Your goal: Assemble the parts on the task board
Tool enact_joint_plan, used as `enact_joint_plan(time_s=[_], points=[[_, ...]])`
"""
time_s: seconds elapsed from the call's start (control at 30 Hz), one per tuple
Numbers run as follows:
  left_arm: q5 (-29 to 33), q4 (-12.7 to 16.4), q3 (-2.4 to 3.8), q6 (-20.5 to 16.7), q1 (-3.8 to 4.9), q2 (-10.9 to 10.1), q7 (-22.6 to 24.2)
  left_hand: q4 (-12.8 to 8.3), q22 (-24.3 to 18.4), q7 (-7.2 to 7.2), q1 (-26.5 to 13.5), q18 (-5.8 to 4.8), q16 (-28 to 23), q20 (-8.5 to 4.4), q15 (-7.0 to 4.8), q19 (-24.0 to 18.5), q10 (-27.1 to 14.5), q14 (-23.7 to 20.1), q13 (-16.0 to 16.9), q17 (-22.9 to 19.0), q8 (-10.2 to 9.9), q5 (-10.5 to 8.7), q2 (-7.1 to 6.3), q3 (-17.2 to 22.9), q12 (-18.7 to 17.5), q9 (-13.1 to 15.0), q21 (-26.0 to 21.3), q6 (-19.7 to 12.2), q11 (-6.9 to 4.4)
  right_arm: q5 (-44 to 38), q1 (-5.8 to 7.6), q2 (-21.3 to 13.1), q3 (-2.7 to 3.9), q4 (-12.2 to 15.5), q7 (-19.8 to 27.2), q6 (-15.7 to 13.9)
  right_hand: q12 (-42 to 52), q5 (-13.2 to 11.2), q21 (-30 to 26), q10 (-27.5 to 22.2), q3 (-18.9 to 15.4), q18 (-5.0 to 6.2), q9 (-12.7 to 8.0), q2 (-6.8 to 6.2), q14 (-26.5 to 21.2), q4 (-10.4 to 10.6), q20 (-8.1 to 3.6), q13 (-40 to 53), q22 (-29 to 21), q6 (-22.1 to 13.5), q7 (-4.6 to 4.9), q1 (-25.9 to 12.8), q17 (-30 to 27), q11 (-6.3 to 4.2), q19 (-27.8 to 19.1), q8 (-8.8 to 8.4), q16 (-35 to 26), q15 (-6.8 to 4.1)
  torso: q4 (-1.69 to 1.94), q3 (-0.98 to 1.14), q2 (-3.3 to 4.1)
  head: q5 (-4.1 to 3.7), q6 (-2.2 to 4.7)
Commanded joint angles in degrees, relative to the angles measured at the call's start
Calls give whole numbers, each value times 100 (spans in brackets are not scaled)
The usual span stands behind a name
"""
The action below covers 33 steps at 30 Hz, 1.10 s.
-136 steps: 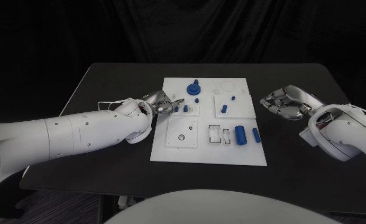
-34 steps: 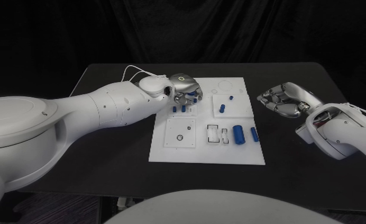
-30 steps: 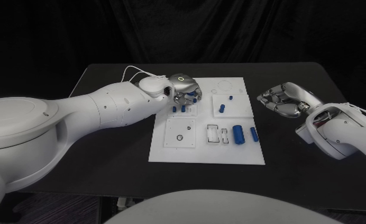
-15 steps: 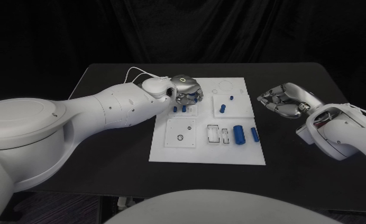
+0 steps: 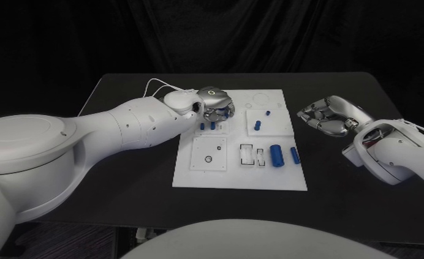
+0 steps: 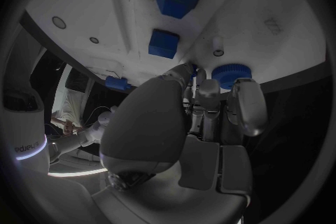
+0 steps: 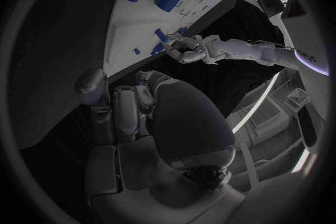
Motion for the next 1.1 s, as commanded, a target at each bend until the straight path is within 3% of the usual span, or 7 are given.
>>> enact_joint_plan(time_s=[0.03,0.4,0.57,0.7,0.87,1.1], points=[[-14,41,1,-137,-14,-27,91,-30,970,5,-29,-27,18,-13,-27,42,85,6,-1,-6,33,21,56,0,47,-11,45,38,-8,-7,-11,-4,4,3,-82,35,11,33,-5,19,20,60,2,-43,44,-1,1,-8,658,-6,18,-20,176,8,25,-7,0,-11,2,1,0,3,-1],[-14,242,1,-529,-14,-215,101,-166,1049,94,-58,-86,78,-25,-73,187,556,110,10,11,148,-14,80,43,132,7,333,281,-103,-7,-12,-6,4,-3,-91,53,6,35,-17,13,29,62,1,-35,42,-6,0,-16,655,-11,18,-15,171,8,21,-10,-5,-11,1,-1,-2,-11,-1],[-15,496,2,-866,3,-405,147,-185,1072,98,-78,-103,67,-30,-87,230,633,143,-33,-13,155,-57,49,58,50,-1,419,321,-99,-7,-13,1,4,-15,-95,69,6,36,-31,13,32,65,1,-33,39,-8,0,-16,652,-12,19,-14,167,9,17,-11,-10,-11,4,-1,-4,-47,-1],[-17,901,15,-1104,118,-689,119,-185,1091,98,-116,-117,47,-36,-95,269,768,201,-115,-37,153,-119,12,106,-102,-20,490,372,-109,-7,-14,11,4,-40,-104,89,2,35,-38,8,34,66,1,-31,34,-9,-1,-21,650,-11,19,-14,158,9,14,-10,-21,-11,3,-2,-2,-51,-1],[-18,1404,20,-1037,288,-1046,-27,-189,1107,102,-143,-130,15,-41,-105,303,943,235,-157,-79,151,-143,-20,141,-194,-34,552,413,-112,-7,-23,32,4,-64,-110,110,-2,35,-48,1,35,67,2,-30,32,-9,-1,-28,648,-9,19,-14,154,9,11,-10,-26,-11,5,-4,-3,-33,-1],[-18,1850,6,-752,376,-1433,-197,-174,1087,96,-176,-116,-65,-42,-104,274,981,212,-195,-181,139,-205,-36,168,-306,-49,480,432,-112,-7,-40,57,4,-81,-111,126,-2,35,-48,1,35,67,2,-30,32,-9,-1,-28,648,-9,19,-14,154,9,11,-10,-26,-11,0,-2,-5,-11,-1]])
